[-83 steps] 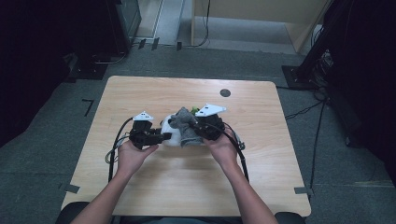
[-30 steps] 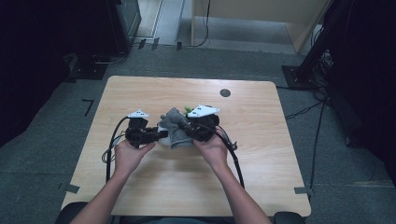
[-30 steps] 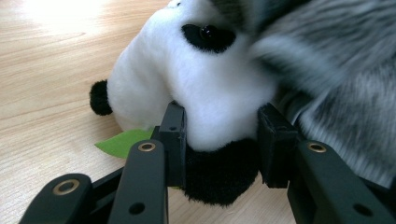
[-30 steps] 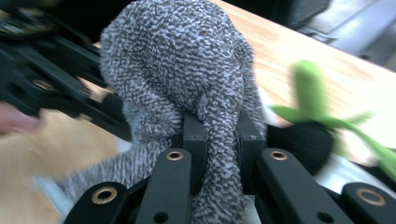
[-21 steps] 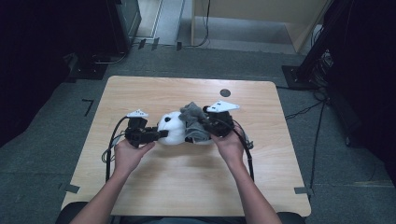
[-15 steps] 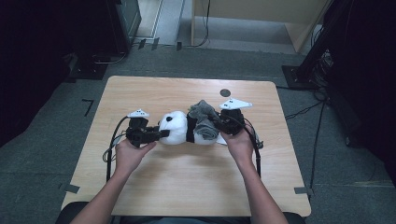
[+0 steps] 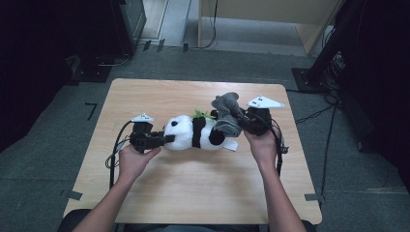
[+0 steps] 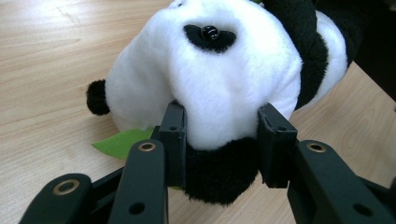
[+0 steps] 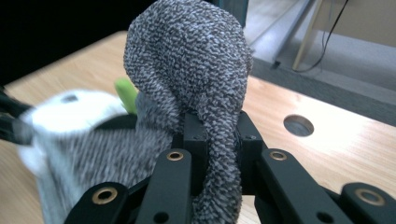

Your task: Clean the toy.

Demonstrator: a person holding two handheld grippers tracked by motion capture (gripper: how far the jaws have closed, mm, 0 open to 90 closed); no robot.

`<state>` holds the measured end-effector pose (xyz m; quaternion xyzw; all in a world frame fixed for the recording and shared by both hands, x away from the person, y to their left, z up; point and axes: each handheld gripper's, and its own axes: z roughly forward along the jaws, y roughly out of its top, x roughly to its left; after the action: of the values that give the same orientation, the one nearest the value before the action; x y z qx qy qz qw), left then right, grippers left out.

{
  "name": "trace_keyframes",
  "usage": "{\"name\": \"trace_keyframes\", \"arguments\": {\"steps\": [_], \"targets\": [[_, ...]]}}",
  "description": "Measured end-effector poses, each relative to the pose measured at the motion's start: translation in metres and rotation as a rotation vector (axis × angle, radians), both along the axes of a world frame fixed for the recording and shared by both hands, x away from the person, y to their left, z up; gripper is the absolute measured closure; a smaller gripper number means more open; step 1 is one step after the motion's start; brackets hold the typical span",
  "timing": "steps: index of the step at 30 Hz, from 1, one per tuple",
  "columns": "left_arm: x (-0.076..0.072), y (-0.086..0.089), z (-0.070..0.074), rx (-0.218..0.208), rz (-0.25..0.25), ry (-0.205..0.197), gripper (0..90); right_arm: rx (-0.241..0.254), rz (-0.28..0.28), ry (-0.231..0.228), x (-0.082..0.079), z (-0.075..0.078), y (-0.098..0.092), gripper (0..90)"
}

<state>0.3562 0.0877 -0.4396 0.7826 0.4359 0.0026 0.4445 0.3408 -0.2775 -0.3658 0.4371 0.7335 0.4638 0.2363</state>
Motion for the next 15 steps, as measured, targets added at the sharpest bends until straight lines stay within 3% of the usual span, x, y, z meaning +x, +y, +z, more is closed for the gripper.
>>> {"name": "trace_keyframes", "arguments": {"steps": [3, 8, 11, 15], "targets": [[-0.001, 0.001, 0.002, -0.015, 0.002, 0.016, 61.0, 0.069, 0.025, -0.007, -0.008, 0.011, -0.003, 80.1], [-0.006, 0.002, 0.009, -0.007, -0.003, 0.023, 60.7, 0.050, 0.093, -0.018, -0.022, 0.020, 0.021, 80.0], [-0.011, 0.002, 0.009, -0.002, -0.012, 0.007, 60.4, 0.072, 0.162, -0.006, -0.028, 0.013, 0.043, 80.0], [-0.010, 0.003, 0.006, -0.008, -0.013, -0.001, 59.8, -0.044, 0.195, 0.040, -0.020, -0.018, 0.074, 80.0]]}}
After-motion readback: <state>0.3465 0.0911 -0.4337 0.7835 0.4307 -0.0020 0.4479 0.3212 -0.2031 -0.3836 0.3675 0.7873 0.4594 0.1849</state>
